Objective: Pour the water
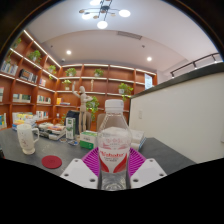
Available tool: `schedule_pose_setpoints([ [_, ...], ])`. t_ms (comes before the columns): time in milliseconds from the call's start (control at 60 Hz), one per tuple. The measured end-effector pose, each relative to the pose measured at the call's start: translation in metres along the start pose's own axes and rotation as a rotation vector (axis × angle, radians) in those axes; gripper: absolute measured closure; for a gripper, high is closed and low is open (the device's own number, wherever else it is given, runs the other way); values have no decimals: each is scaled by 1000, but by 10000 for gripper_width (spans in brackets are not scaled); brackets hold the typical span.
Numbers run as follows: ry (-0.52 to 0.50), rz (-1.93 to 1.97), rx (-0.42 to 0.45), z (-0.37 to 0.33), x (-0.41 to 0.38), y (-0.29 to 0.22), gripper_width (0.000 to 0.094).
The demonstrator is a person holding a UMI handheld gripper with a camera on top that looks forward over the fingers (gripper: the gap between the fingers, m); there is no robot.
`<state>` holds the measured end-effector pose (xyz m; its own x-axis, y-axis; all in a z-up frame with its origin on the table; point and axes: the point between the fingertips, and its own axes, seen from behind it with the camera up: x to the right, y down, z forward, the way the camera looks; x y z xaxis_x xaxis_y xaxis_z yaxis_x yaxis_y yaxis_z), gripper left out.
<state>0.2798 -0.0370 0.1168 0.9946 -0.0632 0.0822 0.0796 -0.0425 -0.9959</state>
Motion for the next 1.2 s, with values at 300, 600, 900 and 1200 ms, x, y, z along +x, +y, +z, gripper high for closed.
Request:
schedule_pose_setpoints([
  [300,-10,-191,-29,7,-23,-6,604],
  [600,-96,-877,16,29,-147,-43,604],
  [900,-103,-1613,119,51,-243,-76,591],
  [1200,-21,-2215,301,54,-285,-101,591],
])
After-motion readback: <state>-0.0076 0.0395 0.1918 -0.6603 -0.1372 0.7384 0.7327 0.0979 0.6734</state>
